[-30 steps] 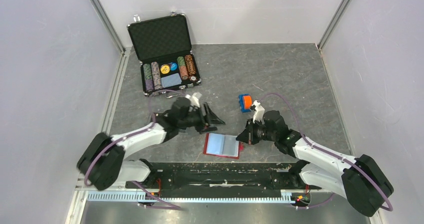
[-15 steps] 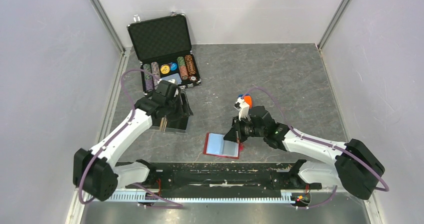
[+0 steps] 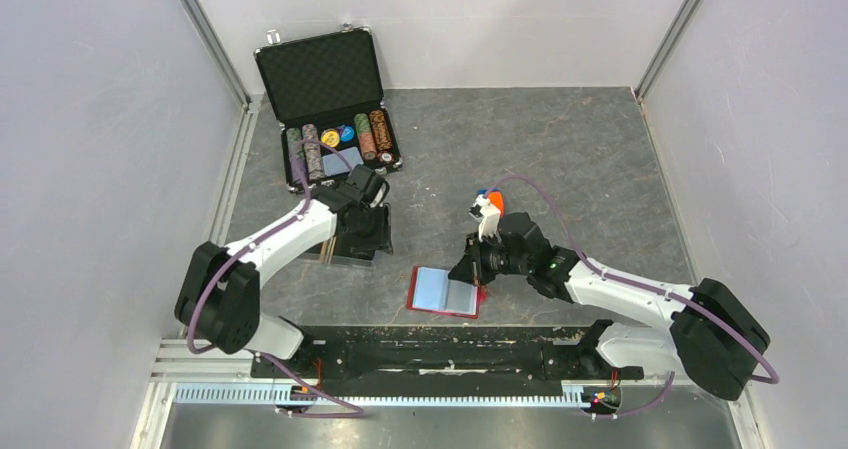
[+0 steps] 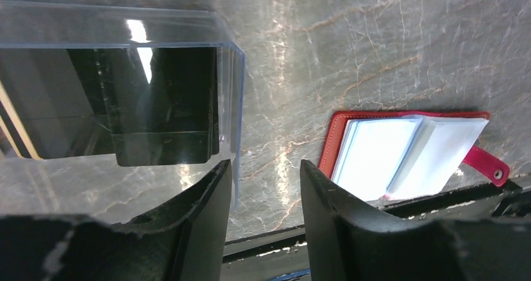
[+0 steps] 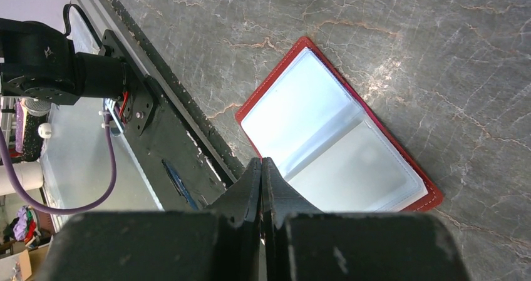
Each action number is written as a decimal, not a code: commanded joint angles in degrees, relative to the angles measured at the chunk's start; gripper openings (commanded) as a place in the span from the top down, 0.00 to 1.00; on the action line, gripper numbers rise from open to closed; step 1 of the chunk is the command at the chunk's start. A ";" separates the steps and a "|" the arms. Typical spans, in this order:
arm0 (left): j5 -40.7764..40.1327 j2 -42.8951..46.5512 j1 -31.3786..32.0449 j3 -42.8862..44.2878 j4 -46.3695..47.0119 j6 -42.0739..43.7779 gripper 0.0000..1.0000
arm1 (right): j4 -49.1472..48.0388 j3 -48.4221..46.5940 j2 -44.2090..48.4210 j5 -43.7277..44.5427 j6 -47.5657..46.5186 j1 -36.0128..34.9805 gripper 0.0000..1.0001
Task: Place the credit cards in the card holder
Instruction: Pick up the credit card from the storage box.
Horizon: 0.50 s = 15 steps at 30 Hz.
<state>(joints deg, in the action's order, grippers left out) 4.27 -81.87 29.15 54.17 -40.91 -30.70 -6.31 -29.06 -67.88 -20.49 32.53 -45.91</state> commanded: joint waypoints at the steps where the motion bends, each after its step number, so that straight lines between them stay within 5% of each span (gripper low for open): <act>1: 3.80 -2.68 3.19 2.12 4.51 0.48 0.51 | 0.52 -0.47 1.90 2.05 -0.85 -0.05 1.00; 9: 3.87 -8.30 11.21 6.66 7.80 -5.72 0.52 | 1.66 -0.56 2.35 2.95 -1.39 0.11 1.00; 15: 2.86 -8.62 12.95 7.94 9.38 -7.75 0.39 | 3.76 -1.59 2.08 3.49 -2.85 0.08 0.99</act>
<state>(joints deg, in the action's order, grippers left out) 6.42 -91.59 41.76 60.14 -34.92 -34.87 -4.34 -29.06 -66.59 -18.24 32.01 -45.89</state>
